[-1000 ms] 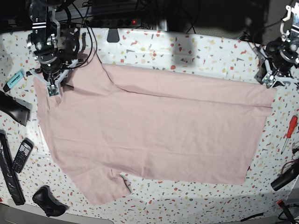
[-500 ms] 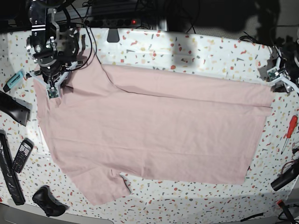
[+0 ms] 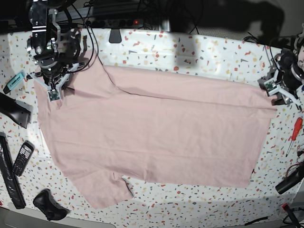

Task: Fold the T-shirt properly
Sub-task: 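Drag the shirt edge with both grippers to straighten it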

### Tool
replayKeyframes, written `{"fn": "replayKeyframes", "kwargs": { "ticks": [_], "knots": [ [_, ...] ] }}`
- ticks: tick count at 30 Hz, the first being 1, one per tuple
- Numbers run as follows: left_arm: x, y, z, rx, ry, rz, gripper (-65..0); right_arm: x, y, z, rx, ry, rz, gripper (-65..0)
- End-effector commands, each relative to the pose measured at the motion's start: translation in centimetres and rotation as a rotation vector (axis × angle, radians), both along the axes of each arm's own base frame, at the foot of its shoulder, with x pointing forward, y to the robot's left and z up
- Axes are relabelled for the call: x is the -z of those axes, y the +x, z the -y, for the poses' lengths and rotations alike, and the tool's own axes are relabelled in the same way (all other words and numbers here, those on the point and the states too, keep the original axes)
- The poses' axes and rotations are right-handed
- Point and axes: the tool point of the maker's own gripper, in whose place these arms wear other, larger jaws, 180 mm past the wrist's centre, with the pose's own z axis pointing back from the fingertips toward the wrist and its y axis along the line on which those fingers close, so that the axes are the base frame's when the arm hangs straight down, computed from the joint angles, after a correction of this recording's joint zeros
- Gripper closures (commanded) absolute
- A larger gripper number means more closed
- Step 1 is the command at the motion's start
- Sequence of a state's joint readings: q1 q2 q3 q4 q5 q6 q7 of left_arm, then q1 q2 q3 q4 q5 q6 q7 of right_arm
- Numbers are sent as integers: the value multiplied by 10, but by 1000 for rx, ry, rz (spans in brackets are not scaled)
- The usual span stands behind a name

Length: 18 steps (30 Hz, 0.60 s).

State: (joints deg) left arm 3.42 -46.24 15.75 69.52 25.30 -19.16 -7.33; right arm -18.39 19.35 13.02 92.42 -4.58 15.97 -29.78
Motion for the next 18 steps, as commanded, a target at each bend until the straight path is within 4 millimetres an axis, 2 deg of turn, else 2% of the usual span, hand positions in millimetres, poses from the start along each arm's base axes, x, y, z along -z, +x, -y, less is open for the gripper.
{"fn": "replayKeyframes", "kwargs": {
  "ticks": [1,2,4,5,11,18],
  "knots": [
    [-8,6,-10,-1,29,16,-203,-1,-2,6,3,-24,-22,0],
    [-9,6,-9,3,25,18,-157,-1,-2,7,3,-24,-23,0],
    [-7,4,-9,6,23,11,-18,-1,-2,7,4,-25,-24,0],
    [-5,1,-8,8,22,-2,0,-1,-2,7,4,-25,-25,0],
    [9,-28,-16,22,41,-102,0,3,-9,8,4,-36,-53,0],
    [14,-67,-15,44,30,-180,0,19,-40,8,0,-35,-119,0]
  ]
}}
